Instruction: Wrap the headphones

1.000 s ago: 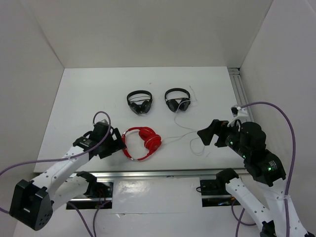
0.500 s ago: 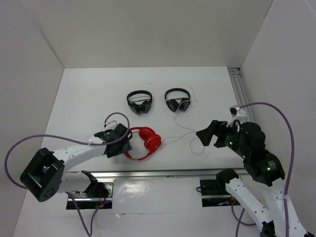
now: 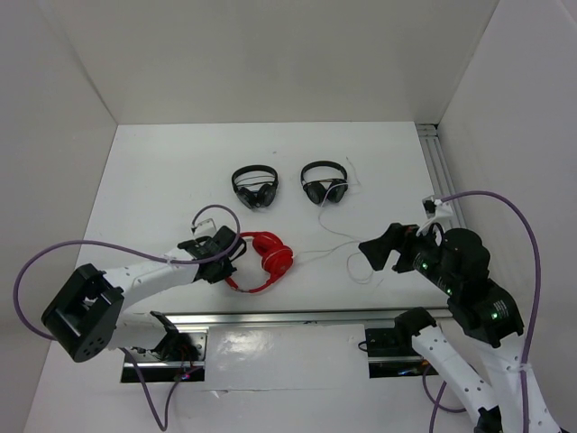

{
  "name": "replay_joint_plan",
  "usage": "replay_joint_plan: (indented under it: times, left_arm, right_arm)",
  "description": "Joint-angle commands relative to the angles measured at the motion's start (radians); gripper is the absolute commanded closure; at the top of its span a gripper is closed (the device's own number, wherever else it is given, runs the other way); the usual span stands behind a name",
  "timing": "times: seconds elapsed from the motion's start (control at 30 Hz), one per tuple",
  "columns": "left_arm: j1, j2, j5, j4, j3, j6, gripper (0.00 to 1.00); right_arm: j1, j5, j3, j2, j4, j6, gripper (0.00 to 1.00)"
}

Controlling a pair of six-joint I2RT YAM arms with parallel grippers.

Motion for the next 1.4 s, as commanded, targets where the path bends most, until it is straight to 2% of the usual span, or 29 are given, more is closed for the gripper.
replay_joint_plan:
  times: [0.0,0.2,0.27,0.37,0.57,0.7,0.8,0.93,1.13,1.37]
  left_arm:
    - [-0.022,0.022,-0.004,-0.045,0.001,0.028,1.0]
    - [-0.091,-0.125,-0.088,-0.307,0.132,0.003,1.0]
    - [-0.11,-0.219,-0.113,-0.377,0.202,0.012,1.0]
    - [-0.11,-0.332,-0.144,-0.506,0.291,0.08,1.0]
    - [-0.11,-0.431,-0.165,-0.686,0.593,0.257,1.0]
    - [-0.11,-0.431,-0.156,-0.752,0.8,0.344,1.0]
    - [-0.11,-0.422,-0.156,-0.775,0.892,0.387,1.0]
    - [-0.11,-0.413,-0.156,-0.786,0.957,0.413,1.0]
    - [-0.11,-0.402,-0.156,-0.786,1.011,0.431,1.0]
    - [-0.11,-0.393,-0.087,-0.786,1.103,0.451,1.0]
  right_arm:
    - [0.001,-0.071,-0.023,-0.026,0.077,-0.022,0.0]
    - [0.001,-0.275,-0.084,-0.129,0.242,-0.042,0.0]
    - [0.001,-0.35,-0.097,-0.15,0.295,-0.051,0.0]
    - [0.001,-0.413,-0.115,-0.173,0.396,-0.06,0.0]
    - [-0.008,-0.553,-0.175,-0.184,0.649,-0.051,0.0]
    - [-0.008,-0.53,-0.198,-0.141,0.727,-0.06,0.0]
    - [-0.008,-0.502,-0.198,-0.083,0.764,-0.06,0.0]
    - [-0.008,-0.438,-0.198,0.004,0.775,-0.06,0.0]
    - [-0.008,-0.429,-0.219,0.076,0.807,-0.014,0.0]
    - [-0.008,-0.566,-0.291,0.118,0.963,0.007,0.0]
